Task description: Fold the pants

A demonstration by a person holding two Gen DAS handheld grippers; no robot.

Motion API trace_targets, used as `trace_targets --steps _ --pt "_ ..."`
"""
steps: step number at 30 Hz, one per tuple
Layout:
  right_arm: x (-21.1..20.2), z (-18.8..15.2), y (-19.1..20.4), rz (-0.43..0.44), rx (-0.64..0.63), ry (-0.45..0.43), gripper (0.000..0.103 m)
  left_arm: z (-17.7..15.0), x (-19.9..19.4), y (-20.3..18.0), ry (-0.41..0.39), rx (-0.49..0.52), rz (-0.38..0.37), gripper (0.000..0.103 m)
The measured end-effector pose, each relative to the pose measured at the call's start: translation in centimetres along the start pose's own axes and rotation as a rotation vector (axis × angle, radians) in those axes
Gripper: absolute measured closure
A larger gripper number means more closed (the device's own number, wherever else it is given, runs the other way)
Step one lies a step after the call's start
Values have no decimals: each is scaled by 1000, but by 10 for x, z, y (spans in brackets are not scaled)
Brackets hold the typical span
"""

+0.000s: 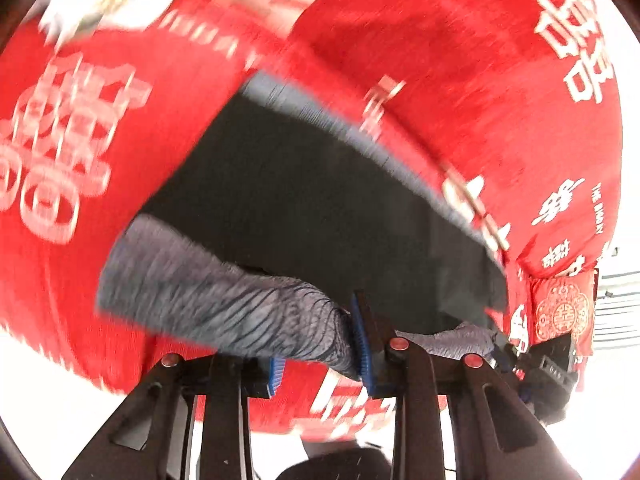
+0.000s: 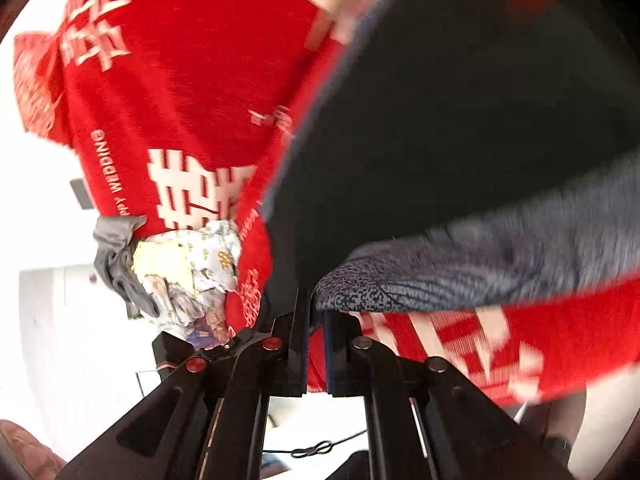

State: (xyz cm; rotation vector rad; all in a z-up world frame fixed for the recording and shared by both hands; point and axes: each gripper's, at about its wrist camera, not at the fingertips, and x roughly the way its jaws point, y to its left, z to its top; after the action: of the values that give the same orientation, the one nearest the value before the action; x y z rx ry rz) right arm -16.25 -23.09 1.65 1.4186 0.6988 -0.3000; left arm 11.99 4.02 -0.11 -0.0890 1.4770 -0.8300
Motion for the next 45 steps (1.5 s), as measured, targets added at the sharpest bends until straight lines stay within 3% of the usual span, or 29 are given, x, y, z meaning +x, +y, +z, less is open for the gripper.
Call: trace_targets --steps 2,5,7,8,10,15,16,18,20,21,22,25,29,31,34,39,45 --pt "8 35 16 -16 -57 14 97 26 1 -9 -46 23 -8 72" --pt "26 81 29 -38 -118 49 97 65 14 -17 -104 27 42 67" --pt "43 111 35 -41 -139 77 97 91 31 -23 -151 25 142 25" --pt "50 126 36 -50 -148 91 97 100 38 -22 -191 21 192 19" --pt "71 151 34 -75 -159 127 97 118 60 -19 -221 5 261 17" --pt "123 194 8 -222 -183 196 93 146 124 13 -144 -111 430 17" --pt "134 200 4 -269 -193 207 86 149 130 18 -130 -122 485 17" --pt "136 207 4 -264 -199 186 84 151 126 19 -135 -120 526 17" --pt "128 215 11 -241 -176 165 56 150 114 8 -143 -73 530 17" --pt "119 218 14 -213 -163 152 35 147 108 -6 -131 -9 532 17" --pt "104 222 21 -165 -158 138 33 143 105 -21 -117 48 531 17" --pt "53 217 32 -132 -190 122 33 117 98 -78 -48 234 452 17" --pt "-29 199 20 -236 -239 73 33 64 122 -162 128 381 220 17" --pt "-79 184 -7 -285 -185 43 33 39 142 -200 216 398 114 17" --pt "-137 168 -60 -288 -29 24 33 -8 185 -260 363 442 -18 17" --pt "-204 102 -164 -288 259 48 33 -74 236 -326 519 550 -71 17" --pt "-208 30 -221 -242 417 94 33 -112 265 -353 601 620 -46 17"
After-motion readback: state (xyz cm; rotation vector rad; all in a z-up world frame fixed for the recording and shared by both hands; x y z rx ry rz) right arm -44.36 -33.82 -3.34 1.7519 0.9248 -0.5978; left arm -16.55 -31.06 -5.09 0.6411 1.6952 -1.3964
